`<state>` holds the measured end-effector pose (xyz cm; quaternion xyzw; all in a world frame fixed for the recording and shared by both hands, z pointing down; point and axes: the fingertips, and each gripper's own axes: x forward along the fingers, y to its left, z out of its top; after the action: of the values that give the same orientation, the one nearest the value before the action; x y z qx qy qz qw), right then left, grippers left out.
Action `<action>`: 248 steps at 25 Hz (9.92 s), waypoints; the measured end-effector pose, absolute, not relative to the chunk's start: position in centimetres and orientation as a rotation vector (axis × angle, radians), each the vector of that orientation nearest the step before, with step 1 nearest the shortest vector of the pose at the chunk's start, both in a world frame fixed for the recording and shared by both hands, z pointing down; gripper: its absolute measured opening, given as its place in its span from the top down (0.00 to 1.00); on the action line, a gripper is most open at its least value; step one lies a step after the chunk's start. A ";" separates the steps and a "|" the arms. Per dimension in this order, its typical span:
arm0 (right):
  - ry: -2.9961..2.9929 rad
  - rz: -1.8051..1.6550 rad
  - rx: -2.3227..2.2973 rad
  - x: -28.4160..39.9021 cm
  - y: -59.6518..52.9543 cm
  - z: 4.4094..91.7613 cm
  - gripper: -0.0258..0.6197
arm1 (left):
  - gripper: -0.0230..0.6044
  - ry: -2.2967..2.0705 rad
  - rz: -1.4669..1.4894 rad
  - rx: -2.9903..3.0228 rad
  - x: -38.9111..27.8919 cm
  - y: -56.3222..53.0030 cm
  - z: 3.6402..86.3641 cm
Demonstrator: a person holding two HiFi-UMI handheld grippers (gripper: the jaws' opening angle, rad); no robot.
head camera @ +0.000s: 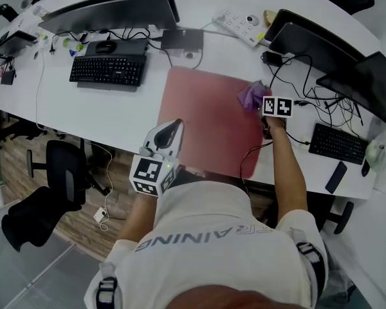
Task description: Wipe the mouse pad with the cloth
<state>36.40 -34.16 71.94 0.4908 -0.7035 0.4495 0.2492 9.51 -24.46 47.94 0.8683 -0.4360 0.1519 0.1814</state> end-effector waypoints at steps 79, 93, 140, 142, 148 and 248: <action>-2.022 1.221 1.128 16.7 -28.6 72.2 0.82 | 0.91 -1.288 0.403 2.397 -2.7 -20.8 47.3; -1.951 1.267 1.308 29.0 -24.1 72.1 0.82 | 0.91 -1.095 0.388 2.543 8.7 -20.7 46.5; -2.236 1.192 1.071 -8.2 -23.7 67.1 0.82 | 0.91 -1.286 0.350 2.414 -21.7 -17.5 48.5; -2.194 1.152 1.072 -9.5 -24.1 68.5 0.82 | 0.91 -1.283 0.349 2.401 -22.7 -16.8 48.9; -2.065 1.121 1.111 -9.1 -24.2 71.5 0.82 | 0.91 -1.259 0.352 2.383 -23.9 -15.5 49.8; -2.190 1.125 0.730 -14.7 -15.9 71.7 0.82 | 0.91 -1.423 0.351 2.141 -23.3 -9.9 52.5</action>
<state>-14.67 -15.92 71.68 0.2727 -0.8180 0.4201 0.2828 -23.34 -9.93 52.46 0.7947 -0.5279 0.1301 0.2701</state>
